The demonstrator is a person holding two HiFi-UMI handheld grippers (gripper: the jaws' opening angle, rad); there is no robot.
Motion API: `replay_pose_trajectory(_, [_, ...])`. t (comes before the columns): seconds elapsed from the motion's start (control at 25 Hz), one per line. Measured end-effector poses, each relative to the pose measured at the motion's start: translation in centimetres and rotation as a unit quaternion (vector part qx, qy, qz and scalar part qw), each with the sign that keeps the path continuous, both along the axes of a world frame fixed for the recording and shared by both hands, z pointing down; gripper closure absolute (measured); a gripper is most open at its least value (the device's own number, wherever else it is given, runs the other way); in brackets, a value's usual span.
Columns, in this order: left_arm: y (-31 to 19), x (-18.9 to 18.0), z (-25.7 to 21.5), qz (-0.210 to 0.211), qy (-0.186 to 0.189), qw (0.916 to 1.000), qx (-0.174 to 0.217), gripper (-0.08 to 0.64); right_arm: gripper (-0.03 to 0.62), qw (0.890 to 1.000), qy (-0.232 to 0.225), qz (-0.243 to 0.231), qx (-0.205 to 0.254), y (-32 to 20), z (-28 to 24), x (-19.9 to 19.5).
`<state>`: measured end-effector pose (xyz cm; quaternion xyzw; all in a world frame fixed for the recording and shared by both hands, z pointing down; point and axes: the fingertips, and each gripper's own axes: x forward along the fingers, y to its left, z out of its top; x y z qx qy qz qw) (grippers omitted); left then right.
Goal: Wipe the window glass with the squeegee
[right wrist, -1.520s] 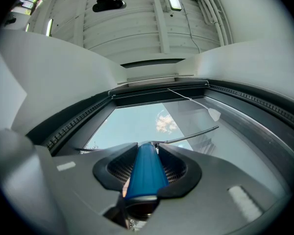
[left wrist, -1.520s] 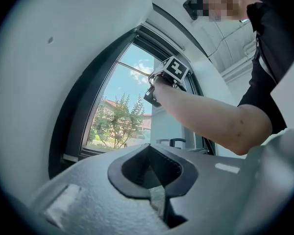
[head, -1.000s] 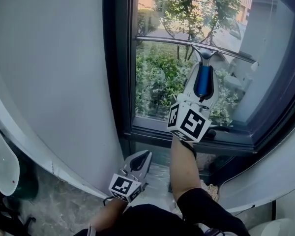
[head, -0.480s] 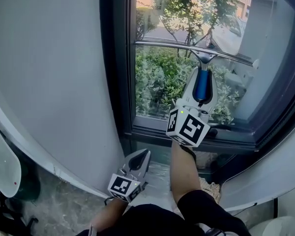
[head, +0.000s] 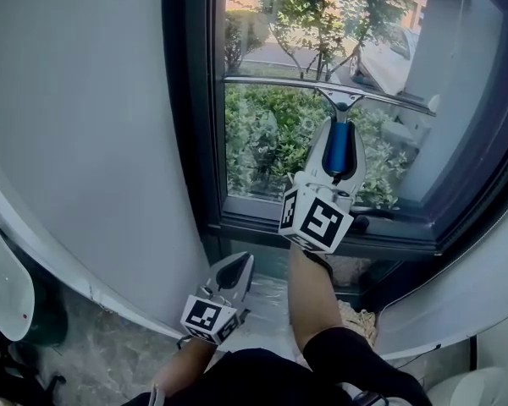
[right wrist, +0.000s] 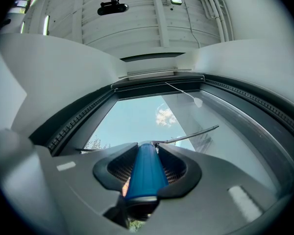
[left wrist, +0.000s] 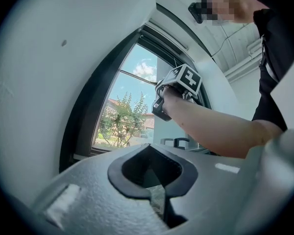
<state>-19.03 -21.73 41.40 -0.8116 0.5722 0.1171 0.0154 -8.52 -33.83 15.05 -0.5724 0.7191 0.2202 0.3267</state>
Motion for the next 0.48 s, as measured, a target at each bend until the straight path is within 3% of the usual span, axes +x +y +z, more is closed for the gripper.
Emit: replay_pose_trajectory(0.48, [0.3,-0.5,0.7,-0.016,0.001,0.9997,-0.021,0.558,0.459,1.000,-0.001,0.000,-0.018,0.3,2.4,0.0])
